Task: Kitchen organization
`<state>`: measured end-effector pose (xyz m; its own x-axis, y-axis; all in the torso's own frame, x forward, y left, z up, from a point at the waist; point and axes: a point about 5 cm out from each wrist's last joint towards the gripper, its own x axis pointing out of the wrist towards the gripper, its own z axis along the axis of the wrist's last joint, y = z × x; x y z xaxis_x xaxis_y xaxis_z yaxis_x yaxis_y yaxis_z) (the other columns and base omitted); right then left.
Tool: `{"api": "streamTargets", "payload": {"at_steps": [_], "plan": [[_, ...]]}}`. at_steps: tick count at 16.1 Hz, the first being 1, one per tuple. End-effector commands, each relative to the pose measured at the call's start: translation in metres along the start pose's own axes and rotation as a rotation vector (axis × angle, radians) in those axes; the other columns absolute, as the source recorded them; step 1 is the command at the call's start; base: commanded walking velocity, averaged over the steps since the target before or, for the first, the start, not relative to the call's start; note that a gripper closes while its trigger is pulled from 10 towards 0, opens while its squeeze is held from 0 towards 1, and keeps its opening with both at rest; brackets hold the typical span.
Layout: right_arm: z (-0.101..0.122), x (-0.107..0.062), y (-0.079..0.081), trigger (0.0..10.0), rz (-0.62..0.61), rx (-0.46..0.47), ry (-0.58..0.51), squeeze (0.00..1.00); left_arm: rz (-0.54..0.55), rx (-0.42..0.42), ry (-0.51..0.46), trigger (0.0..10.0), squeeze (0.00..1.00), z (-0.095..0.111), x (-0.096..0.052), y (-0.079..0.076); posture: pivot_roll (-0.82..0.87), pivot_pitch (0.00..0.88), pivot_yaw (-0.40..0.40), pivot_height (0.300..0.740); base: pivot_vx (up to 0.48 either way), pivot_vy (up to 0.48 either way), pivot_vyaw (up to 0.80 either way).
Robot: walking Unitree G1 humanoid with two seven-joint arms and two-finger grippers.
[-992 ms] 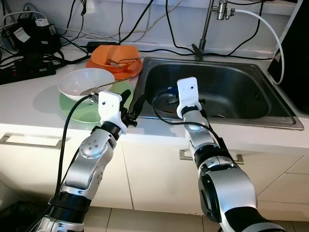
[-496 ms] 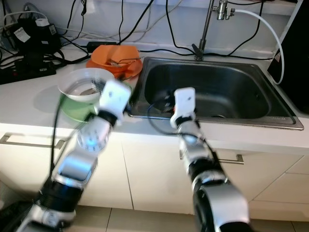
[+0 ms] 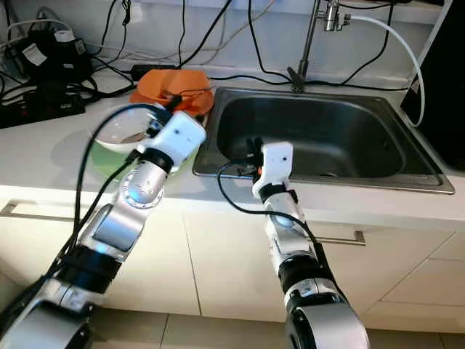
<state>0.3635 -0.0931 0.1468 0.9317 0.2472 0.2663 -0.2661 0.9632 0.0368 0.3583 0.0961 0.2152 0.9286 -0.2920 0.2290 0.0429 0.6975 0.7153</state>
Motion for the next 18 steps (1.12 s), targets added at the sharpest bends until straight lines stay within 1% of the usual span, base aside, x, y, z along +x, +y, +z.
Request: {"api": "streamTargets", "payload": {"at_steps": [1,2,3,4,5,7,13,15,18], "plan": [[0.003,0.000,-0.004,10.0,-0.007,0.011,-0.006,0.00,-0.016,0.044,-0.006,10.0,0.00,0.000,0.003,-0.003,0.04,0.000,-0.003,0.740,0.000,0.000,0.00],[0.004,0.000,-0.005,10.0,-0.012,0.010,-0.010,0.00,-0.030,0.052,0.006,10.0,0.00,-0.002,0.005,-0.004,0.04,0.000,0.000,0.740,0.000,0.000,0.00],[0.007,0.000,-0.007,10.0,-0.021,0.009,-0.020,0.00,-0.073,0.066,0.039,10.0,0.00,-0.008,0.008,-0.007,0.03,0.000,0.002,0.740,0.000,0.000,0.00],[0.007,0.000,-0.007,10.0,-0.023,0.009,-0.021,0.00,-0.083,0.071,0.045,10.0,0.00,-0.009,0.009,-0.008,0.03,0.000,0.002,0.740,0.000,0.000,0.00],[0.008,-0.001,-0.008,10.0,-0.028,0.012,-0.023,0.00,-0.087,0.106,0.068,10.0,0.00,-0.014,0.012,-0.007,0.03,0.000,0.005,0.740,0.000,0.000,0.00],[0.008,-0.001,-0.008,10.0,-0.030,0.013,-0.020,0.00,-0.079,0.144,0.076,10.0,0.00,-0.015,0.016,-0.005,0.03,0.000,0.004,0.740,0.000,0.000,0.00],[0.009,-0.003,-0.010,10.0,-0.038,0.011,-0.012,0.00,-0.082,0.209,0.106,10.0,0.00,-0.017,0.027,-0.004,0.02,0.000,0.009,0.740,0.000,0.000,0.00],[0.009,-0.003,-0.010,10.0,-0.039,0.010,-0.012,0.00,-0.095,0.243,0.120,10.0,0.00,-0.017,0.032,-0.004,0.01,0.000,0.011,0.740,0.000,0.000,0.00],[0.010,-0.003,-0.010,10.0,-0.042,0.010,-0.012,0.00,-0.092,0.265,0.133,10.0,0.00,-0.015,0.038,-0.003,0.01,0.000,0.012,0.740,0.000,0.000,0.00]]}}
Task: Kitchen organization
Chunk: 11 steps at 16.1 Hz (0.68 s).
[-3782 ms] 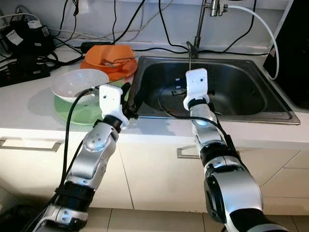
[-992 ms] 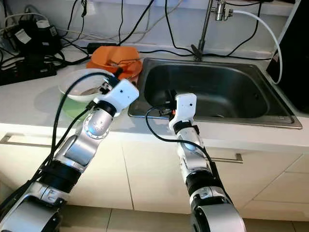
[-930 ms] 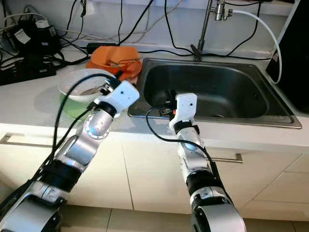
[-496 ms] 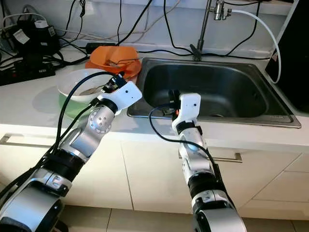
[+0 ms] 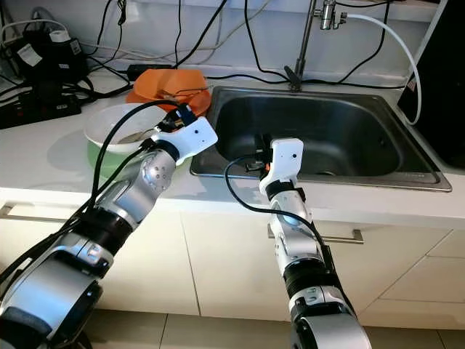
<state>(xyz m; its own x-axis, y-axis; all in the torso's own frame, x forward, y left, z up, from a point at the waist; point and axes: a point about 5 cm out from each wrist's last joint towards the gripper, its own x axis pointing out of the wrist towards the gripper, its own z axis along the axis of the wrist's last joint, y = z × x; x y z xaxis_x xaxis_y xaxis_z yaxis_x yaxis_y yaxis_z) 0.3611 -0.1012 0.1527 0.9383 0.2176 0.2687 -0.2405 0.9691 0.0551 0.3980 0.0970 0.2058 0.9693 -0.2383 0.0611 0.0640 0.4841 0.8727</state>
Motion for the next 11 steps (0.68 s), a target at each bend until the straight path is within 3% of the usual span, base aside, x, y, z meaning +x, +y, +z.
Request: {"api": "streamTargets", "payload": {"at_steps": [1,7,11], "plan": [[0.003,0.000,-0.004,10.0,-0.012,-0.001,-0.009,0.00,0.009,0.024,-0.012,10.0,0.00,0.007,0.004,0.003,0.00,0.000,0.013,0.740,0.000,0.000,0.00],[0.005,0.000,-0.004,10.0,-0.018,-0.003,-0.010,0.00,0.001,0.063,0.005,10.0,0.00,0.013,0.013,0.005,0.00,0.000,0.012,0.740,0.000,0.000,0.00],[0.005,-0.001,-0.006,10.0,-0.024,-0.003,-0.009,0.00,0.023,0.132,0.086,10.0,0.00,0.005,0.015,0.011,0.00,0.000,0.013,0.740,0.000,0.000,0.00]]}}
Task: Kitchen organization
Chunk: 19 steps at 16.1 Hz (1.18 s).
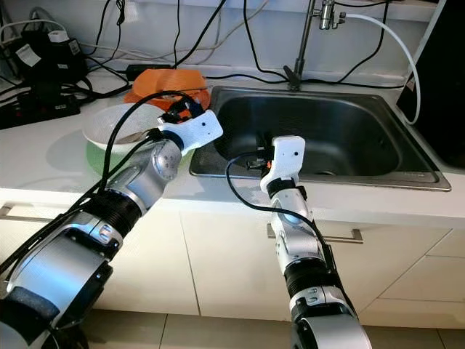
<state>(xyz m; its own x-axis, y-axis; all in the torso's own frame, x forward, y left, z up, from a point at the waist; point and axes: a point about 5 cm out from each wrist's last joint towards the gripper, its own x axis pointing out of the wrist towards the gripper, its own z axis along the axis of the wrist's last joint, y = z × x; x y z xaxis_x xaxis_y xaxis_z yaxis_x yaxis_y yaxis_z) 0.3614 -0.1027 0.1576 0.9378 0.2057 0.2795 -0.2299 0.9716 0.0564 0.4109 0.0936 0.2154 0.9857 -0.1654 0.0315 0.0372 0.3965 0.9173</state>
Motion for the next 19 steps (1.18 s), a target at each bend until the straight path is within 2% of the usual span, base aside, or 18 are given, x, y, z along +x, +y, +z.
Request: {"api": "streamTargets", "payload": {"at_steps": [1,4,5,6,7,8,19], "plan": [[-0.0001,-0.0026,-0.0053,10.0,-0.015,-0.002,0.004,0.00,0.017,0.038,0.021,10.0,0.00,-0.0024,0.0016,0.0043,0.00,0.000,0.013,0.740,0.000,0.000,0.00],[0.0000,-0.0029,-0.0051,10.0,-0.019,0.000,0.004,0.00,0.001,0.035,0.044,9.8,0.00,-0.0067,0.0015,0.0010,0.00,0.000,0.014,0.740,0.000,0.000,0.00],[0.0000,-0.0029,-0.0050,10.0,-0.019,0.000,0.004,0.00,-0.005,0.033,0.046,8.4,0.00,-0.0074,0.0012,-0.0005,0.00,0.000,0.014,0.740,0.000,0.000,0.00],[0.0000,-0.0030,-0.0050,10.0,-0.019,0.000,0.004,0.00,-0.008,0.033,0.047,3.6,0.00,-0.0077,0.0011,-0.0015,0.01,0.000,0.012,0.740,0.000,0.000,0.00],[-0.0001,-0.0029,-0.0049,10.0,-0.019,0.000,0.005,0.00,-0.011,0.031,0.046,1.4,0.00,-0.0076,0.0011,-0.0020,0.00,0.000,0.012,0.740,0.000,0.000,0.00],[-0.0002,-0.0029,-0.0051,10.0,-0.020,0.000,0.006,0.00,-0.016,0.025,0.043,0.0,0.00,-0.0071,0.0010,-0.0032,0.00,0.000,0.012,0.740,0.000,0.000,0.00],[-0.0003,-0.0022,-0.0051,10.0,-0.026,0.002,0.008,0.00,-0.018,0.013,0.024,0.0,0.00,-0.0056,0.0005,-0.0047,0.01,0.000,0.011,0.740,0.000,0.000,0.00]]}}
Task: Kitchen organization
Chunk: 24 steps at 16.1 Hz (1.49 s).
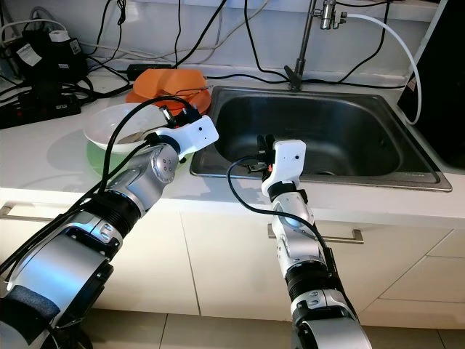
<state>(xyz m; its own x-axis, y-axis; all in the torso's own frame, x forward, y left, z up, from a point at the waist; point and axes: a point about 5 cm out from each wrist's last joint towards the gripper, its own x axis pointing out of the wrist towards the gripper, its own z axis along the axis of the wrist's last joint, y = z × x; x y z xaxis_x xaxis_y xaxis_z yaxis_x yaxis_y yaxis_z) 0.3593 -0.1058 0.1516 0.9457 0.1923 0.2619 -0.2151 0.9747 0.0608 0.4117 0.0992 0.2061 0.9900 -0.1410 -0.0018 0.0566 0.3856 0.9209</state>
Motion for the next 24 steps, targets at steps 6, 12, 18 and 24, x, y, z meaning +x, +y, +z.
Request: {"api": "streamTargets", "payload": {"at_steps": [6,12,18,24], "plan": [[0.004,0.003,-0.001,10.0,-0.008,0.006,-0.008,0.00,0.001,0.010,-0.013,0.0,0.00,0.002,0.000,0.000,0.01,0.000,0.009,0.740,0.000,0.000,0.00],[0.004,0.003,-0.001,10.0,-0.010,0.007,-0.010,0.00,0.174,0.061,-0.136,0.0,0.00,0.022,0.000,0.024,0.01,0.000,0.009,0.740,0.000,0.000,0.00],[0.005,0.004,0.001,10.0,-0.005,0.011,-0.010,0.00,0.351,0.082,-0.271,10.0,0.00,0.048,-0.013,0.052,0.01,0.000,0.010,0.740,0.000,0.000,0.00],[0.007,0.005,0.004,10.0,-0.003,0.026,-0.031,0.00,0.486,-0.060,-0.500,10.0,0.00,0.074,-0.038,0.069,0.02,0.000,0.010,0.740,0.000,0.000,0.00]]}}
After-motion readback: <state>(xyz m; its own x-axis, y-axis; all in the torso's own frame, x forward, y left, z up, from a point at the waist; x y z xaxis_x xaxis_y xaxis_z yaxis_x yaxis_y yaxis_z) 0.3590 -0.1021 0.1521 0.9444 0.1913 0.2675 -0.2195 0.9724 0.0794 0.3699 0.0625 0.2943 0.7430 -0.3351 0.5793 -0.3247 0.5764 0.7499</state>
